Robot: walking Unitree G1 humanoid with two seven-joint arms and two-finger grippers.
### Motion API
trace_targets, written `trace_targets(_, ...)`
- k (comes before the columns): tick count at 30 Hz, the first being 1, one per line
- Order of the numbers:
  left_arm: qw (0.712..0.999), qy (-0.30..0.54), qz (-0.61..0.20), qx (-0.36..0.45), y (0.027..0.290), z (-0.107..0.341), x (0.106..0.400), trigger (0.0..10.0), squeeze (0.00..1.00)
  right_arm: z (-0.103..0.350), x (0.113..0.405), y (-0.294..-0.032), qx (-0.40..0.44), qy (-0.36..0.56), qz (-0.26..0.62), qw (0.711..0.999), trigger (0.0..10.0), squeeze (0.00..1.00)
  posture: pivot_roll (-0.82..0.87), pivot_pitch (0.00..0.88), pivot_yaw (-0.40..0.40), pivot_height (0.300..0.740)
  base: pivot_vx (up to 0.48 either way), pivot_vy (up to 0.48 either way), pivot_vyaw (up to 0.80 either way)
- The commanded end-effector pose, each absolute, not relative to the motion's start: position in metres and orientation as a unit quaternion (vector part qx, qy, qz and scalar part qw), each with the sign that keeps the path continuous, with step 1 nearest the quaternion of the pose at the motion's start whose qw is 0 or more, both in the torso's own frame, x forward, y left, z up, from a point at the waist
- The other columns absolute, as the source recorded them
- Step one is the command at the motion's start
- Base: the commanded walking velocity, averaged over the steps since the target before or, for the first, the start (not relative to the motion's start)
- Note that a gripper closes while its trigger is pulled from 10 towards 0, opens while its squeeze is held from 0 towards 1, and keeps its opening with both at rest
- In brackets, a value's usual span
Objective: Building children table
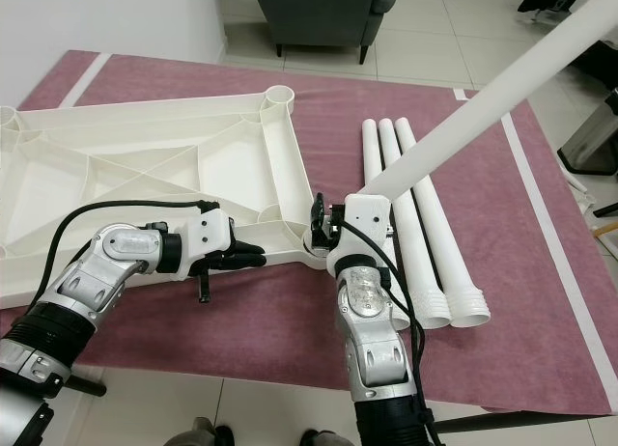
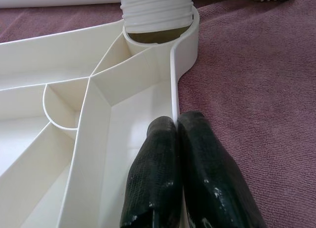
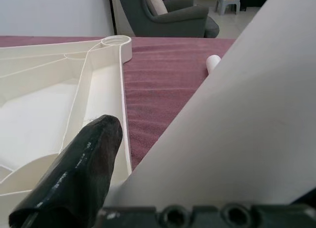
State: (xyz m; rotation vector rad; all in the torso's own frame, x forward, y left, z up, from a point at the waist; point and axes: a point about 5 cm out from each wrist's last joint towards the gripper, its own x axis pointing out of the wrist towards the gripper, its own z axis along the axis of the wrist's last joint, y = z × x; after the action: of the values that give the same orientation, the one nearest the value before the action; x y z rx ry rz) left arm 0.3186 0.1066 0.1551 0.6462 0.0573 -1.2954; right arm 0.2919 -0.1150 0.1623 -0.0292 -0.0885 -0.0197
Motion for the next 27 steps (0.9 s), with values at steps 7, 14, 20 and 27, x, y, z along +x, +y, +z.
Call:
trace_targets(7, 0.758, 0.063, -0.581, 0.29, 0.116, 0.14, 0.317, 10.0, 0.0, 0.138, 0.289, -0.111, -0.045, 0.0, 0.061, 0.997, 0.0, 0.0, 0.04, 0.13, -0.003, 0.74, 0.0, 0.0, 0.0)
trace_targets(14, 0.759, 0.062, -0.581, 0.289, 0.116, 0.139, 0.317, 10.0, 0.0, 0.144, 0.286, -0.109, -0.035, -0.014, 0.125, 0.992, 0.0, 0.0, 0.04, 0.126, -0.006, 0.74, 0.0, 0.0, 0.0)
trace_targets(20, 0.759, 0.062, -0.58, 0.289, 0.116, 0.139, 0.317, 10.0, 0.0, 0.144, 0.286, -0.114, -0.038, -0.008, 0.142, 0.989, 0.0, 0.0, 0.04, 0.127, -0.006, 0.74, 0.0, 0.0, 0.0)
trace_targets(27, 0.758, 0.062, -0.582, 0.288, 0.115, 0.139, 0.316, 10.0, 0.0, 0.139, 0.283, -0.116, -0.065, 0.009, 0.245, 0.967, 10.0, 0.0, 0.04, 0.132, 0.005, 0.74, 0.0, 0.0, 0.0)
